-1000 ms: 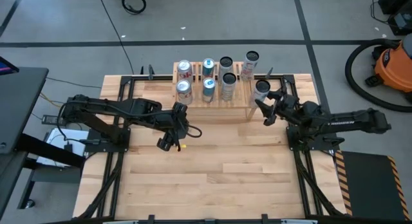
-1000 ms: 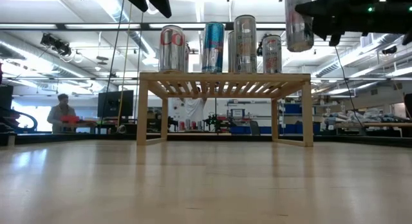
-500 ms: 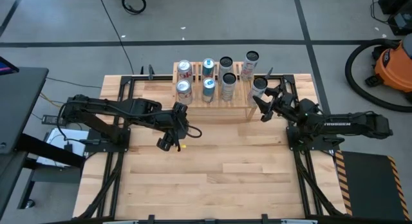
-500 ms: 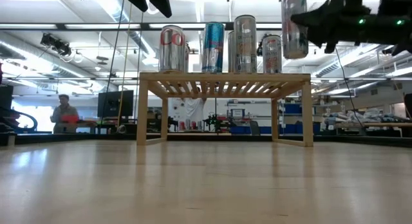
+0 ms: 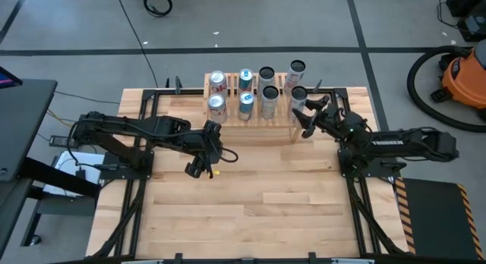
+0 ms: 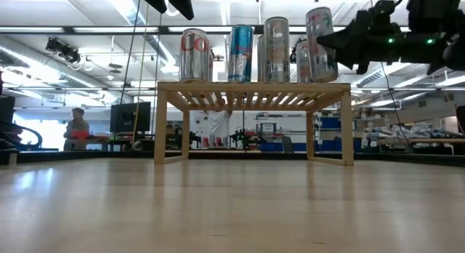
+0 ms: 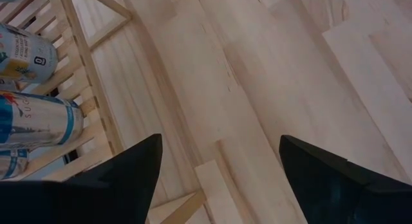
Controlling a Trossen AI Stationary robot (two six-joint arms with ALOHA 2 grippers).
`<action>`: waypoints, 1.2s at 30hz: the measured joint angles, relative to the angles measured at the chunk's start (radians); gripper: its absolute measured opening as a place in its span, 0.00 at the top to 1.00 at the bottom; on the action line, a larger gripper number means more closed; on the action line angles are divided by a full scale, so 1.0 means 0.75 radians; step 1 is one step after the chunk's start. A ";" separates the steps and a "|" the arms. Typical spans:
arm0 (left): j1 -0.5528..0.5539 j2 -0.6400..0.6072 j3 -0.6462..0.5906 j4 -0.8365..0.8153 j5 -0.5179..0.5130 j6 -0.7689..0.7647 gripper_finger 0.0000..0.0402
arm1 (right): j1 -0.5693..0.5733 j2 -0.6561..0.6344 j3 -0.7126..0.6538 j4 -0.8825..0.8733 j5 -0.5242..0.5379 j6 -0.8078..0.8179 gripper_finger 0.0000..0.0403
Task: Place canned beverage on shelf
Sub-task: Put the white-pink soda can aligned with the other white-pink soda can on the shelf
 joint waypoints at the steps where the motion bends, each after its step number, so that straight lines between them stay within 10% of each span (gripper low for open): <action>1: 0.000 0.000 0.000 0.000 0.000 0.000 0.22 | -0.007 0.019 0.000 0.027 -0.001 0.005 0.35; 36: 0.000 0.000 0.000 0.000 0.000 -0.014 0.22 | -0.073 0.204 0.002 0.162 -0.070 0.028 0.17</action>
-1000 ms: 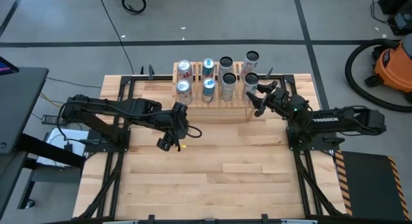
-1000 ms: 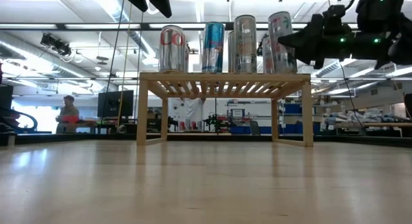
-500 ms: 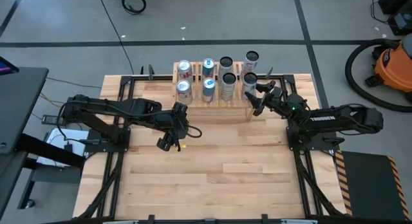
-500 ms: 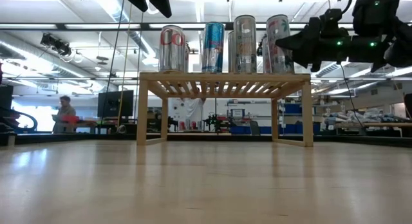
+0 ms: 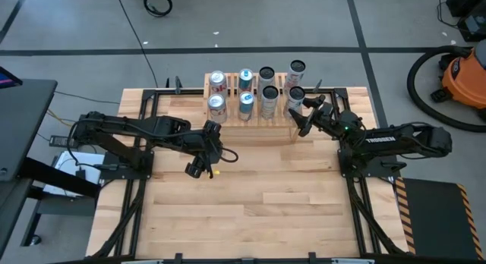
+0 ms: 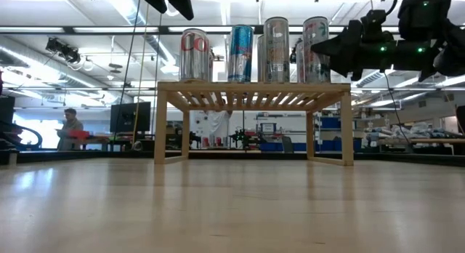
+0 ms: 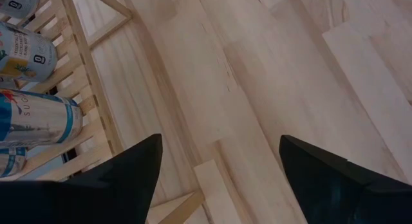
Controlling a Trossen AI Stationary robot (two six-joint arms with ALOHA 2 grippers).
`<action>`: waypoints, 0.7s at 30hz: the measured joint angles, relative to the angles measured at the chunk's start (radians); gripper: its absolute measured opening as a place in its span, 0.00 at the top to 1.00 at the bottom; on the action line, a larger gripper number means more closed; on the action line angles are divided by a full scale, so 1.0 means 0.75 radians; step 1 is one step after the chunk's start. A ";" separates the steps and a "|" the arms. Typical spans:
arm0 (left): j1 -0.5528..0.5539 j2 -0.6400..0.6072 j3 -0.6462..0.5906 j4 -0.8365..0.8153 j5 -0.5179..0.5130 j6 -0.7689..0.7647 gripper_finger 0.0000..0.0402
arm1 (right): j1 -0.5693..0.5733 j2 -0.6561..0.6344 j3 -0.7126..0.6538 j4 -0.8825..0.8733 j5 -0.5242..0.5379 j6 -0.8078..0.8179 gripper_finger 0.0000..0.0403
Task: Place canned beverage on shelf
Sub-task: Put the white-pink soda can aligned with the other white-pink soda can on the shelf
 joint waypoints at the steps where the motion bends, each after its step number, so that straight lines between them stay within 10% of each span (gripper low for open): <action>1: 0.000 0.000 0.000 0.000 0.000 0.000 0.22 | 0.000 0.000 -0.001 0.003 0.000 -0.001 0.17; 21: 0.000 0.001 0.000 0.001 0.000 -0.001 0.22 | 0.001 -0.134 -0.002 0.010 -0.030 -0.088 0.03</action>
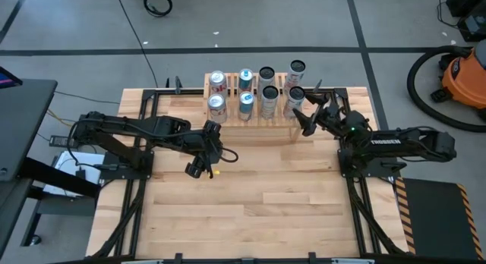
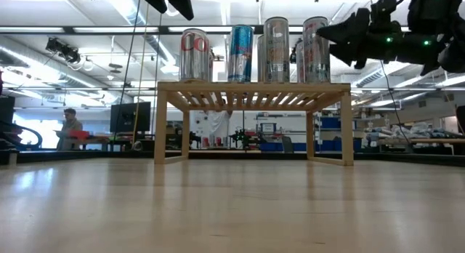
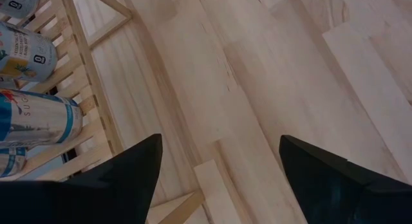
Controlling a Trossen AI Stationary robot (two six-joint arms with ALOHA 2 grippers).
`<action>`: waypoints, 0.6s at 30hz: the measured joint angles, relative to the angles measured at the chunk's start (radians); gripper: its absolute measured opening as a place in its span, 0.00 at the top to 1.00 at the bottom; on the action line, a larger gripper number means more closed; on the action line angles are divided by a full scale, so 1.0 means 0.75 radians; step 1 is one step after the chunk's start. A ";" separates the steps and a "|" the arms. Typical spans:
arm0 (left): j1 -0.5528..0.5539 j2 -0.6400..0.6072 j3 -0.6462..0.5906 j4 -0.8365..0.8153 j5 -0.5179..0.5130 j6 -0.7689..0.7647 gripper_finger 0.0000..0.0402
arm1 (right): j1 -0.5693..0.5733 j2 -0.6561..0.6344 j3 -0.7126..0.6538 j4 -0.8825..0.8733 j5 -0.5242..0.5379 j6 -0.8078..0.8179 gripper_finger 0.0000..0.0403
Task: Place canned beverage on shelf
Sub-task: Put the white-pink soda can aligned with the other white-pink soda can on the shelf
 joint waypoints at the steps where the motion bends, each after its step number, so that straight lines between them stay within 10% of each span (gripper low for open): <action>1: 0.000 0.000 0.000 0.000 0.000 0.000 0.22 | 0.000 -0.014 0.000 0.000 0.000 -0.004 0.02; 18: 0.000 0.000 0.000 0.002 0.000 -0.010 0.22 | 0.020 -0.196 0.000 0.012 0.001 -0.003 0.01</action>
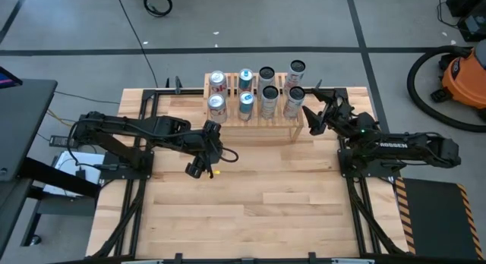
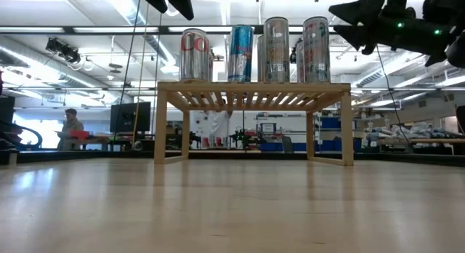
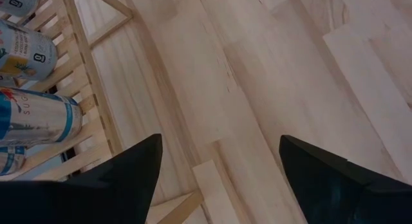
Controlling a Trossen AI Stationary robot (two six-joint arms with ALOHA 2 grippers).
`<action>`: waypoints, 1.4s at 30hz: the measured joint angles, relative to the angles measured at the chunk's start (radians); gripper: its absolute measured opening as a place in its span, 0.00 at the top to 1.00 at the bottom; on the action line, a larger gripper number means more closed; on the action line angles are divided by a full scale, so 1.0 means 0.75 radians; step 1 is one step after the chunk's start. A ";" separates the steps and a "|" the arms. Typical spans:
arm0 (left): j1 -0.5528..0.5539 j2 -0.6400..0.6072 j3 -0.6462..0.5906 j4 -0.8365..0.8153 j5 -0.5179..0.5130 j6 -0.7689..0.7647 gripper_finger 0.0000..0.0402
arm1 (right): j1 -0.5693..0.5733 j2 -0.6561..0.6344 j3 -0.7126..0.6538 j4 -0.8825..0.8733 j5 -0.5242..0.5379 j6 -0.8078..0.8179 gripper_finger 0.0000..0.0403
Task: Place canned beverage on shelf
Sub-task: Put the white-pink soda can aligned with the other white-pink soda can on the shelf
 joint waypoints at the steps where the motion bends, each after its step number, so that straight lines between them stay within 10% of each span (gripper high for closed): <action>1: 0.000 0.000 -0.001 -0.001 0.000 -0.010 0.22 | 0.012 -0.007 0.000 -0.001 0.000 -0.001 0.01; 31: 0.157 0.000 -0.001 -0.069 0.000 -0.061 0.22 | 0.269 -0.097 0.337 -0.517 0.114 -0.351 0.01; 42: 0.162 0.000 -0.001 -0.105 0.000 -0.059 0.22 | 0.476 -0.131 0.497 -0.969 0.566 -0.481 0.01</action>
